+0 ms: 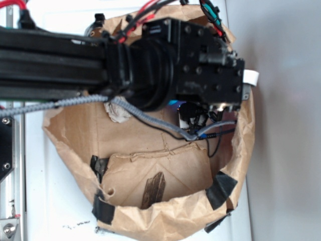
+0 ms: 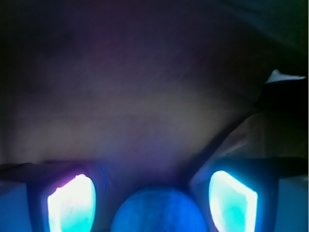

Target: Grab the blue ball.

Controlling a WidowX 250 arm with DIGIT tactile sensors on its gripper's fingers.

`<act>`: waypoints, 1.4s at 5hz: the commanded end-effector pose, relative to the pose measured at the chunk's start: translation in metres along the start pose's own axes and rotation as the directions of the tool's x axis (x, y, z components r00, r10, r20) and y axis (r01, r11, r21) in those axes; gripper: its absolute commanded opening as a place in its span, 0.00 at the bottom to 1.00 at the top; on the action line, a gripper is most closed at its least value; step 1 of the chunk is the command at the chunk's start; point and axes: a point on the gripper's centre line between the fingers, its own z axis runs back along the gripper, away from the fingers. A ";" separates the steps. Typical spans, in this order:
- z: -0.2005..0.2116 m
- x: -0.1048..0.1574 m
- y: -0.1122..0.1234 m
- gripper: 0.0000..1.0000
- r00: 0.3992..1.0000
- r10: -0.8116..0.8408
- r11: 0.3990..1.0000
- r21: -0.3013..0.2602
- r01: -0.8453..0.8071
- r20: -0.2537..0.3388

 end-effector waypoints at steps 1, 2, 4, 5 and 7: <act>-0.013 -0.017 -0.009 1.00 0.998 -0.047 0.998 0.036 0.048 -0.031; -0.015 -0.028 -0.011 1.00 0.997 -0.062 0.998 0.029 0.063 -0.038; -0.014 -0.025 -0.009 0.00 0.999 -0.032 0.999 0.030 0.033 -0.016; -0.014 -0.023 -0.008 0.00 0.999 -0.032 0.999 0.033 0.033 -0.014; -0.003 -0.022 -0.006 0.00 1.000 -0.021 1.000 0.022 0.021 0.003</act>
